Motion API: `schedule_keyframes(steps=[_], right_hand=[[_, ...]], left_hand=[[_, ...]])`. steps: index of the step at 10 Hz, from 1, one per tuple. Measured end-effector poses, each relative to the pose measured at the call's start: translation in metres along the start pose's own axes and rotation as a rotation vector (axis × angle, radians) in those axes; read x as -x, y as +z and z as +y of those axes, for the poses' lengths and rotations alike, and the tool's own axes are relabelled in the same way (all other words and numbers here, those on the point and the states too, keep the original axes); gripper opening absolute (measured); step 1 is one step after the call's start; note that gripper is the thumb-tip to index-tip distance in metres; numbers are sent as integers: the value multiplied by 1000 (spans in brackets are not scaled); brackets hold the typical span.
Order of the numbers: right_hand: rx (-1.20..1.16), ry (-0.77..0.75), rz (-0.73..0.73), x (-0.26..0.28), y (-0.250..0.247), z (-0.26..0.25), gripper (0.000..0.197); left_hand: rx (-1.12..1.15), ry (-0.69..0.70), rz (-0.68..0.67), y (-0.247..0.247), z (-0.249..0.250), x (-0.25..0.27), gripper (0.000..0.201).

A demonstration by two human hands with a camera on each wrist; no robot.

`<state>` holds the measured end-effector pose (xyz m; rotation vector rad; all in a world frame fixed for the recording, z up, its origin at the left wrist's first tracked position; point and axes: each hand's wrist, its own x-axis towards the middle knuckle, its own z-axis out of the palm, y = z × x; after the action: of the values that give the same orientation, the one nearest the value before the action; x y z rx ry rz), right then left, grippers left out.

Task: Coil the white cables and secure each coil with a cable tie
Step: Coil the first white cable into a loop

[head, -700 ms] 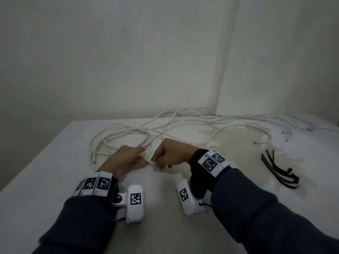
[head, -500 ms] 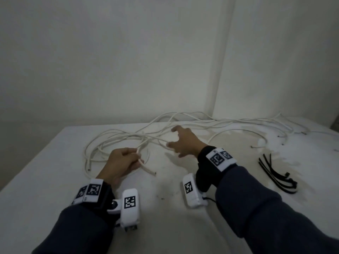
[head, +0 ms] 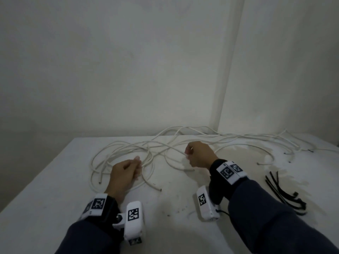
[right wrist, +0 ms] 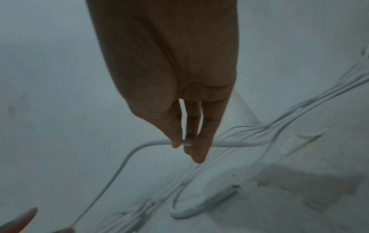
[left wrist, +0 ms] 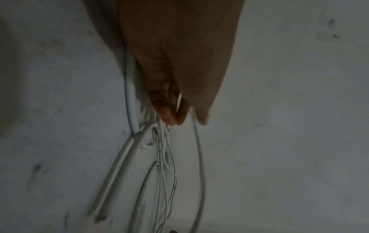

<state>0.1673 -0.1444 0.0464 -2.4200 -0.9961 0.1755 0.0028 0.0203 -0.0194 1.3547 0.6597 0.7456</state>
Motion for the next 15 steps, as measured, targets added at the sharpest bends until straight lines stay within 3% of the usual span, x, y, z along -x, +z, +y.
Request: schedule_keyframes(steps=[1, 2, 3, 4, 5, 7, 8, 9, 10, 12, 13, 14, 15], right_hand=[[-123, -196, 20, 17, -11, -4, 30], [53, -167, -140, 38, -19, -3, 11], [-63, -32, -152, 48, -21, 11, 14], [-328, 80, -18, 51, -18, 18, 32], [-417, 139, 193, 53, -19, 13, 27], [-816, 370, 383, 48, -14, 12, 46], [-958, 433, 409, 41, -7, 20, 32], [-1109, 429, 546, 45, -8, 16, 35], [-1249, 270, 572, 51, -12, 9, 32], [-1338, -56, 583, 53, -34, -18, 24], [-1362, -149, 570, 45, -45, -30, 24], [-1353, -38, 603, 33, -40, -24, 22], [-1316, 206, 541, 29, -14, -1, 23]], left_hand=[[514, -130, -104, 3, 20, 7, 55], [836, -141, -205, -2, 45, 15, 69], [982, -142, -167, -7, 69, 20, 71], [1140, -221, -117, -10, 84, 28, 78], [1163, -364, 3, -6, 88, 48, 32], [1313, -374, 267, -24, 78, 74, 23], [1389, -364, -23, -44, 59, 76, 38], [133, 47, 404, -51, 79, 83, 34], [532, -127, 169, -48, 71, 66, 31], [501, -51, -66, -23, 84, 41, 26], [629, -69, -52, -12, 86, 28, 23], [759, -102, -40, -9, 71, 18, 21], [760, -162, -90, -8, 41, 19, 18]])
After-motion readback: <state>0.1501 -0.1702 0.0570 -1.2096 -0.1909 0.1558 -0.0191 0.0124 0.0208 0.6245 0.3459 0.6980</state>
